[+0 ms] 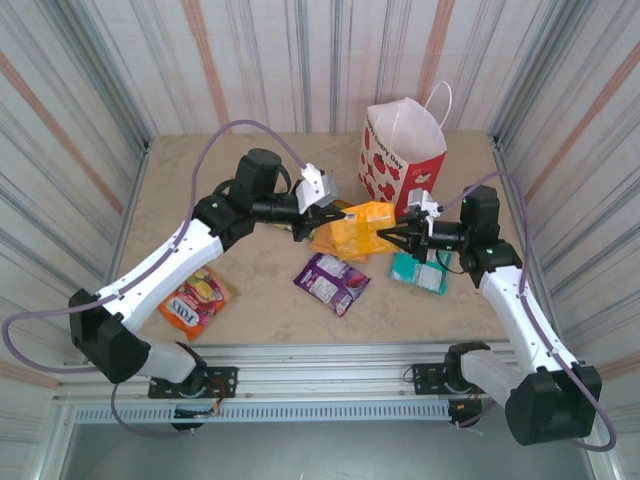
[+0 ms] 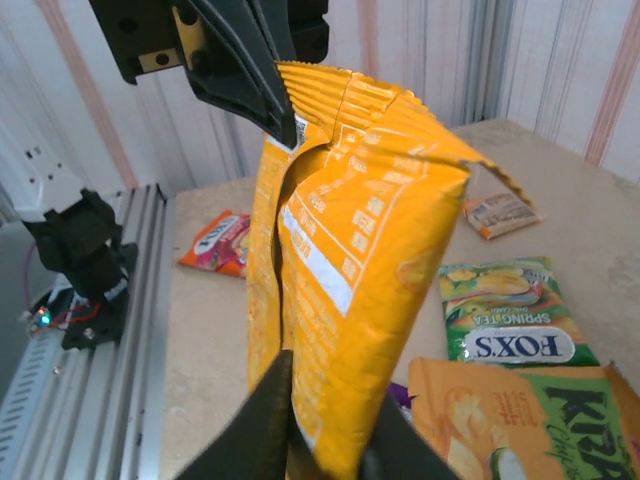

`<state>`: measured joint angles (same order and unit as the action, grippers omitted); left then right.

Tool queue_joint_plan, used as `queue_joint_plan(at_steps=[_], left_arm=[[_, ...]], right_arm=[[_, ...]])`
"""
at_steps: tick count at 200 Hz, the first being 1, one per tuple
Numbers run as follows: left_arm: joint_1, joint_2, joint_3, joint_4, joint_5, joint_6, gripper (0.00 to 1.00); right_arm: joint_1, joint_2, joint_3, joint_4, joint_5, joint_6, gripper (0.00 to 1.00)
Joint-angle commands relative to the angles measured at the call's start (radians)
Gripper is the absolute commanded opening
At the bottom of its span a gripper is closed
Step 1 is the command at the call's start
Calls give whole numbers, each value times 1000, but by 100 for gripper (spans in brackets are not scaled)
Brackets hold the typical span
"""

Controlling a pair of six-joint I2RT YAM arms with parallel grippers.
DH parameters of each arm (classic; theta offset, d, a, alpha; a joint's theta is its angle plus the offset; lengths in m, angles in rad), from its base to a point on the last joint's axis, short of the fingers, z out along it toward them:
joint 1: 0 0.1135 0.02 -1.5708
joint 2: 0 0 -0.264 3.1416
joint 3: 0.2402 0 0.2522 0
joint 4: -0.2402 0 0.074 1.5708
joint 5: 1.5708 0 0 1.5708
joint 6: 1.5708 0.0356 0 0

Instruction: Place the snacks into the paper bag

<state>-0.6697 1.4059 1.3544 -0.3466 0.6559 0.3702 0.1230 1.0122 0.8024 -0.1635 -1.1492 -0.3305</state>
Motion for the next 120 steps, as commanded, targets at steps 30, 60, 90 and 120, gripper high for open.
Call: queue_joint_plan(at_steps=[30, 60, 90, 120], left_arm=[[-1, -44, -15, -6, -143, 8, 16], [-1, -48, -53, 55, -266, -90, 52], [-1, -50, -81, 58, -482, -256, 72], [9, -57, -131, 76, -622, -374, 79]], right_arm=[[-8, -53, 18, 8, 41, 3, 0], [-6, -95, -17, 123, 182, 96, 0], [-8, -129, -23, 216, 357, 179, 0], [-7, -119, 44, 267, 537, 242, 0]])
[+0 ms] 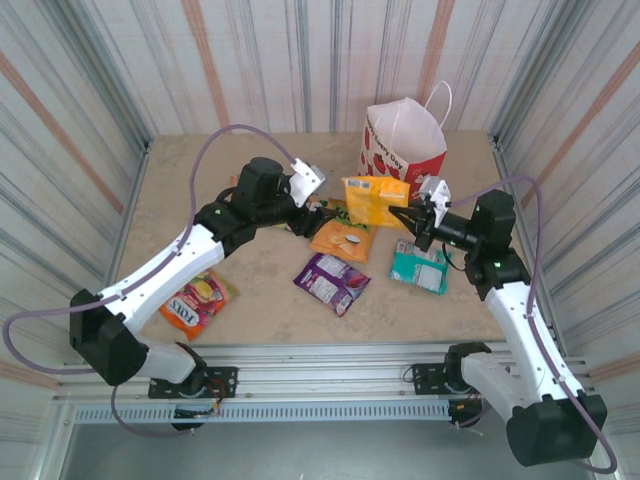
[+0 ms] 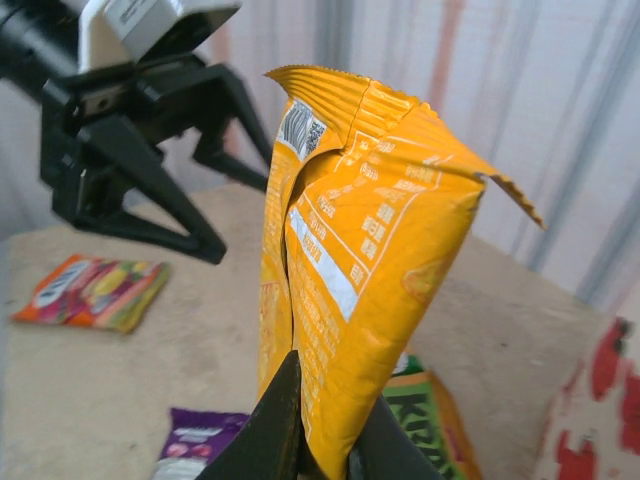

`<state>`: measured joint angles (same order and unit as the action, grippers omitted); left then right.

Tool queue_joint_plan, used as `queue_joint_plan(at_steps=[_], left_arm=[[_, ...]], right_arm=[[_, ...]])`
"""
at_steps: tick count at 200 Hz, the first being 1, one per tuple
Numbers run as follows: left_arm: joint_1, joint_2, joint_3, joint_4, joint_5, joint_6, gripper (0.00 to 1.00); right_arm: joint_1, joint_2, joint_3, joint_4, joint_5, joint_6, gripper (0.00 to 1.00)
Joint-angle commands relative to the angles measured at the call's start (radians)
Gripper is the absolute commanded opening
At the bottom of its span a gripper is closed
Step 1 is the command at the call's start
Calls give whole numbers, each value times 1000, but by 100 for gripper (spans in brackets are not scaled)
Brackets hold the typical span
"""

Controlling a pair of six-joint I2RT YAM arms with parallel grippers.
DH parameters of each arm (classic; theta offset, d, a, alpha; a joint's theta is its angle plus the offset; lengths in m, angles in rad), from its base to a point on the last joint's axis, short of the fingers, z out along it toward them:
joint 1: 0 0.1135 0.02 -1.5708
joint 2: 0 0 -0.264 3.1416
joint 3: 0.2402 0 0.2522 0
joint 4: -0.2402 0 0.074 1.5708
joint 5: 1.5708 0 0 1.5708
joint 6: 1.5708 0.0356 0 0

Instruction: Place the snacks into the paper bag

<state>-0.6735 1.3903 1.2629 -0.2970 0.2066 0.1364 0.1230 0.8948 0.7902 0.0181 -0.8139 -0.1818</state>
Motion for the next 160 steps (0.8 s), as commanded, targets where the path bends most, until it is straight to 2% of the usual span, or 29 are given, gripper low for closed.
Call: queue_joint_plan(at_steps=[1, 24, 59, 120, 141, 160], left_arm=[[13, -41, -41, 28, -174, -142, 79], [17, -33, -62, 29, -175, -171, 79], [18, -6, -76, 22, -174, -206, 79], [23, 31, -65, 13, -150, -233, 78], [27, 51, -47, 4, -140, -226, 78], [35, 73, -42, 10, -133, -239, 78]], right_arm=[[-7, 0, 60, 87, 209, 96, 0], [-9, 35, 125, 130, 362, 139, 1], [-42, 148, 248, 202, 437, 165, 2], [-73, 361, 432, 307, 662, 217, 2], [-77, 441, 477, 304, 673, 215, 2], [-77, 504, 499, 300, 633, 216, 2]])
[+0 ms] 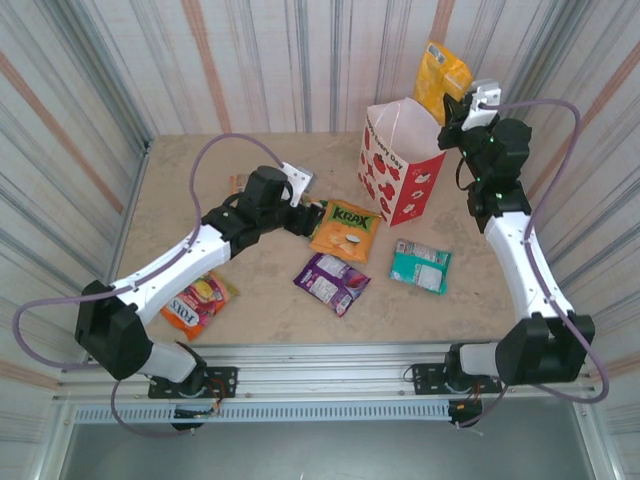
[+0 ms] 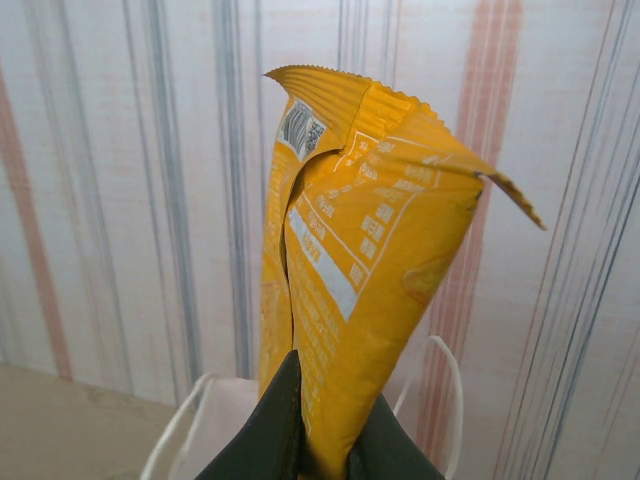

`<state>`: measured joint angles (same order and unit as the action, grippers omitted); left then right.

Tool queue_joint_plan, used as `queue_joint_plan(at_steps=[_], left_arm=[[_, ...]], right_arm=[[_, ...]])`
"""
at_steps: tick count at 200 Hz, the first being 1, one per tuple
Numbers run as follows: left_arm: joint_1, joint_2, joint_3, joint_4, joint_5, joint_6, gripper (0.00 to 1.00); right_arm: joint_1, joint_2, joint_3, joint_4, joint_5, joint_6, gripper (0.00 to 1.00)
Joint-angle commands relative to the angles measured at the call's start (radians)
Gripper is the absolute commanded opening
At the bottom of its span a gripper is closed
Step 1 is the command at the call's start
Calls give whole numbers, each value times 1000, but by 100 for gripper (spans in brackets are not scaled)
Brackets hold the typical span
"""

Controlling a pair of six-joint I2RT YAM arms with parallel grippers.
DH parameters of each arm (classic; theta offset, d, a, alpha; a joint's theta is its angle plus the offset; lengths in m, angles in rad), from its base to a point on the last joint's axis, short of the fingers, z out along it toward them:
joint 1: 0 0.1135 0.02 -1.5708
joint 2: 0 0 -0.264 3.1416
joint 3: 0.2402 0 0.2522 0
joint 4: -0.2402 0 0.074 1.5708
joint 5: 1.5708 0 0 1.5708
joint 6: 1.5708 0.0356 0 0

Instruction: Place the snacks into the paper bag

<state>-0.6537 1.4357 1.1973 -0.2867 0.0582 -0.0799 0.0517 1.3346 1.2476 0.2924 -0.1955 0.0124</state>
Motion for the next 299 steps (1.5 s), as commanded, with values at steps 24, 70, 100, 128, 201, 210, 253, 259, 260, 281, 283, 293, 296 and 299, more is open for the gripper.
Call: queue_joint_plan(at_steps=[24, 70, 100, 128, 201, 210, 253, 259, 260, 281, 283, 293, 296, 299], left_arm=[[44, 58, 31, 8, 58, -74, 76], [57, 77, 44, -2, 66, -88, 75], [57, 74, 42, -18, 68, -93, 75], [57, 71, 40, -38, 96, -120, 73], [22, 31, -24, -34, 176, -274, 67], [8, 40, -24, -26, 193, -287, 67], [-77, 137, 27, -7, 204, -314, 66], [-87, 159, 37, -1, 212, -323, 66], [-90, 163, 40, -1, 214, -323, 66], [-119, 249, 92, 3, 232, -353, 64], [-121, 256, 97, 6, 235, -356, 63], [-136, 300, 122, 21, 257, -359, 62], [-140, 314, 130, 25, 264, -360, 61], [-144, 327, 139, 29, 271, -361, 61]], right_arm=[[1, 121, 48, 26, -36, 24, 2], [10, 191, 62, 4, -44, 66, 3], [10, 172, 52, -31, -99, 85, 23], [7, 113, 38, -101, -95, 84, 47], [-34, -196, -106, -450, -76, 162, 51], [-58, -234, -136, -505, -99, 172, 52], [-240, -381, -292, -707, -191, 329, 55], [-265, -396, -319, -728, -206, 356, 55], [-269, -397, -323, -731, -210, 359, 55], [-365, -417, -442, -750, -327, 475, 57], [-375, -416, -454, -747, -344, 491, 57], [-415, -407, -517, -722, -416, 543, 57], [-422, -402, -531, -717, -428, 554, 57], [-431, -395, -550, -714, -435, 564, 57]])
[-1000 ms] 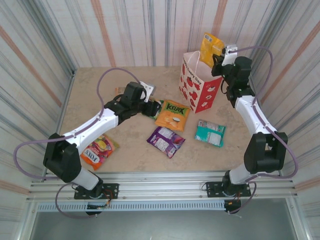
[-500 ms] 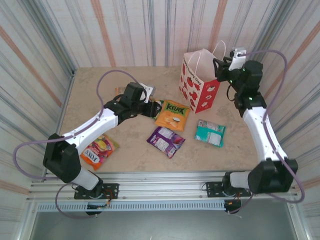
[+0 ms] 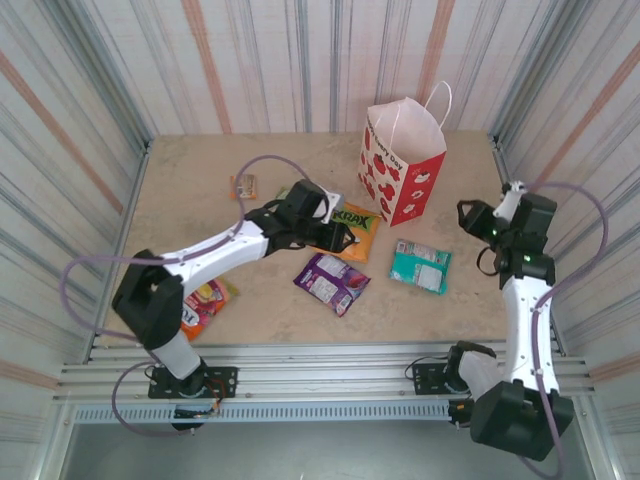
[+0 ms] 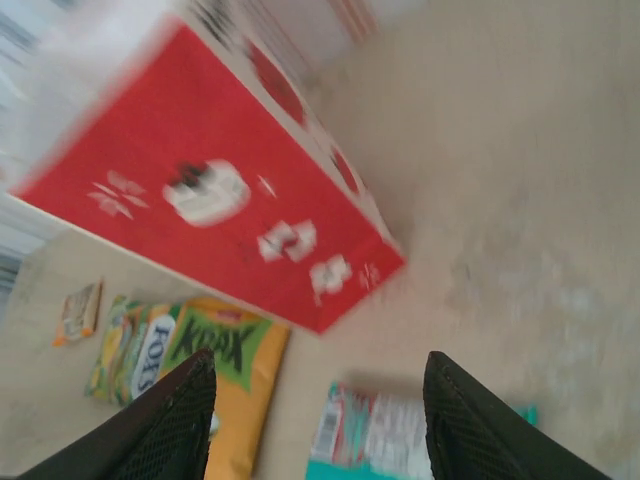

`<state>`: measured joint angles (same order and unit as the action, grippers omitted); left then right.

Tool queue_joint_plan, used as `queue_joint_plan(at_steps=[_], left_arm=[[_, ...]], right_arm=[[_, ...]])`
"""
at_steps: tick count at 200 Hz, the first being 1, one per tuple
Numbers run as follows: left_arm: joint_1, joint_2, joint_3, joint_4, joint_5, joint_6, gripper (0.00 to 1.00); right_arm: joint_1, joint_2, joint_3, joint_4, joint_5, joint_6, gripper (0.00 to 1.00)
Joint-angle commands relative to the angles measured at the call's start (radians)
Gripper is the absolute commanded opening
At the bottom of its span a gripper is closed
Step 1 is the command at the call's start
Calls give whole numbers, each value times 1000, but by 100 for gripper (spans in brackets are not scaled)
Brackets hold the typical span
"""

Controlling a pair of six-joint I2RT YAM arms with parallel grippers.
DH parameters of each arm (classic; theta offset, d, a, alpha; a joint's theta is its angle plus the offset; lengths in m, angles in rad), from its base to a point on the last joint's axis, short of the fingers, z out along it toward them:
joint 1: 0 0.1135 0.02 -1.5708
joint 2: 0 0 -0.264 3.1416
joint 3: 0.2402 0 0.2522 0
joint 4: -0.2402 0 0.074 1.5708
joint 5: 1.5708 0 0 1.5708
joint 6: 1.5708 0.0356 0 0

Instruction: Place the snacks into the paper bag

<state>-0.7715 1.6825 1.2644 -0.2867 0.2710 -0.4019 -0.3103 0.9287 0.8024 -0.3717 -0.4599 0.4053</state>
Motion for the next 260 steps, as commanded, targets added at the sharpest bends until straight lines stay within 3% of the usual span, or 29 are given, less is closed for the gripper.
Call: queue_joint_plan(at_steps=[1, 34, 61, 138, 231, 260], left_arm=[[-28, 85, 75, 29, 60, -39, 61], [-61, 223, 189, 49, 137, -84, 60], [-80, 318, 272, 63, 173, -132, 59], [-87, 533, 420, 62, 249, -195, 57], [-86, 643, 485, 87, 326, -233, 55], [-86, 642, 486, 83, 314, -225, 46]], right_arm=[[-69, 11, -105, -50, -171, 171, 57], [-81, 51, -157, -93, -60, 146, 67], [-78, 93, -198, -88, -13, 125, 68], [19, 248, -294, 59, -35, 158, 66], [67, 321, -296, 141, -136, 179, 62], [80, 338, -290, 150, -164, 184, 62]])
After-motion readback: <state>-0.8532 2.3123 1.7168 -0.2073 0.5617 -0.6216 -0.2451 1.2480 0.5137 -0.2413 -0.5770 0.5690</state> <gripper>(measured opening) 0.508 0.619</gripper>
